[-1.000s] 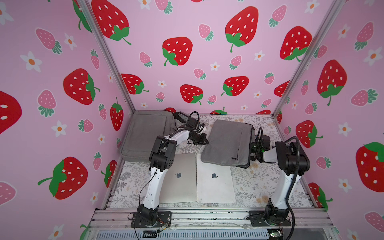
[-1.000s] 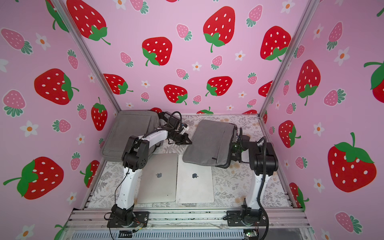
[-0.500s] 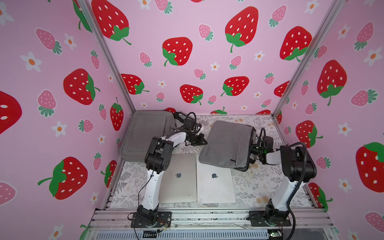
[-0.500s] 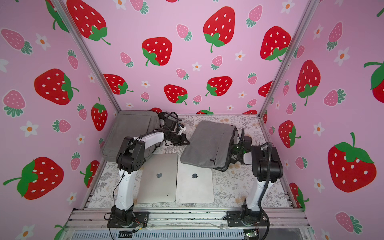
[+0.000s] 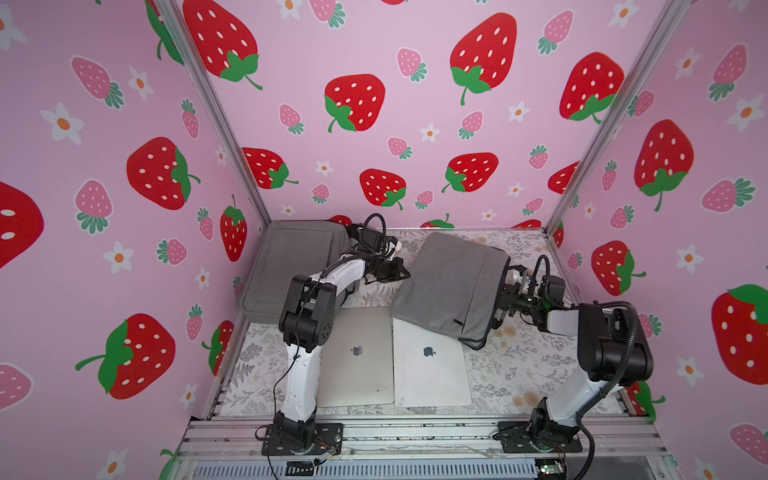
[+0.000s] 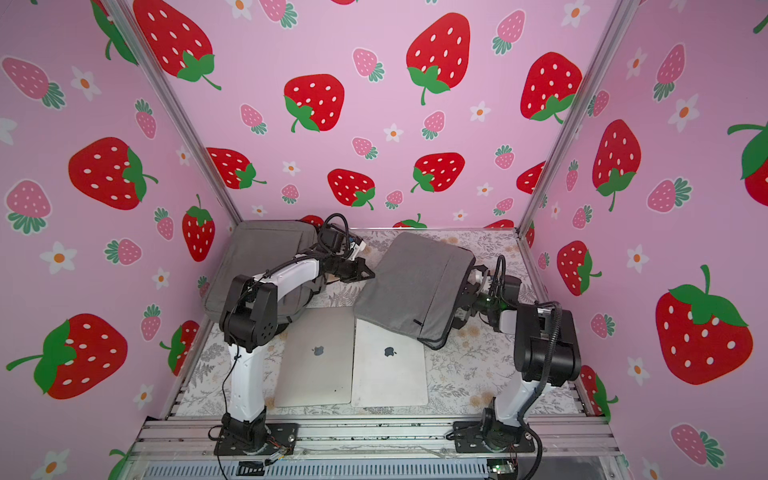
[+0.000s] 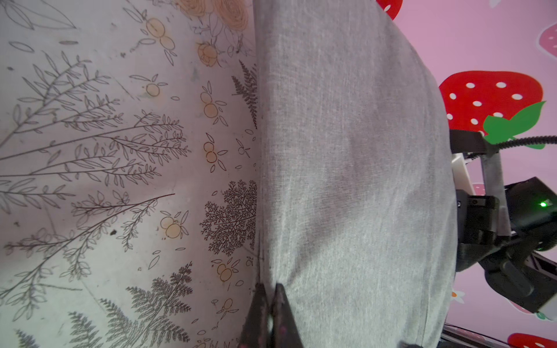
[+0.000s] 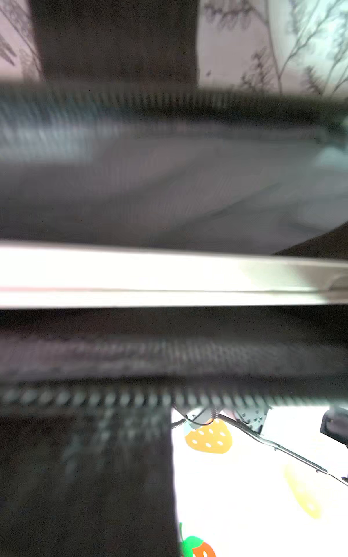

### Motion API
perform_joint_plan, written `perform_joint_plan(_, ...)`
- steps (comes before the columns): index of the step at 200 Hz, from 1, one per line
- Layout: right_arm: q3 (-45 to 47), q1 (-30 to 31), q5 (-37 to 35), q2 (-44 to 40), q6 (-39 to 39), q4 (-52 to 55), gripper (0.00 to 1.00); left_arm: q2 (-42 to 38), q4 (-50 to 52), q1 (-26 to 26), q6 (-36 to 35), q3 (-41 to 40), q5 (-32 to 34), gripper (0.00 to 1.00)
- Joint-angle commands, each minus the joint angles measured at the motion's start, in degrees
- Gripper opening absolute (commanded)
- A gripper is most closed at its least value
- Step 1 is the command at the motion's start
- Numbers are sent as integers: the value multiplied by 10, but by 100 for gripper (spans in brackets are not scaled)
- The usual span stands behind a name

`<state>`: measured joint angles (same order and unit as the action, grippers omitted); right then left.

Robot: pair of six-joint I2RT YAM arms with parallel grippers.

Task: Open the zippered laptop bag and take out the laptop
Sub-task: Take out the laptop from the zippered laptop bag.

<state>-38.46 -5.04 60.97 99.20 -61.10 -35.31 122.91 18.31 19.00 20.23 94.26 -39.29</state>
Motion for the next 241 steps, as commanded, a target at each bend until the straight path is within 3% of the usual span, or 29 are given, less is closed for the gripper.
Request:
perform_joint_plan(1, 1, -32, 12, -34, 22, -30, 0, -42, 5, -31, -6, -5, 12, 0)
perform_joint_plan(100, 10, -61, 25, -51, 81, 33, 0, -74, 38, -62, -14, -11, 6, 0)
perform_joint_plan(132, 4, -71, 24, -61, 127, 98, 0, -85, 66, -79, -25, -6, 7, 0)
perform_joint_plan(176, 18, -71, 39, -68, 115, 82, 0, -80, 74, -98, -18, -2, -1, 0)
perform_joint_plan(205, 30, -70, 48, -70, 58, 11, 0, -62, 98, -100, -29, 14, 3, 0)
perform_joint_plan(241, 27, -47, 36, -74, 61, 18, 0, -33, 97, -89, -26, 15, 3, 0)
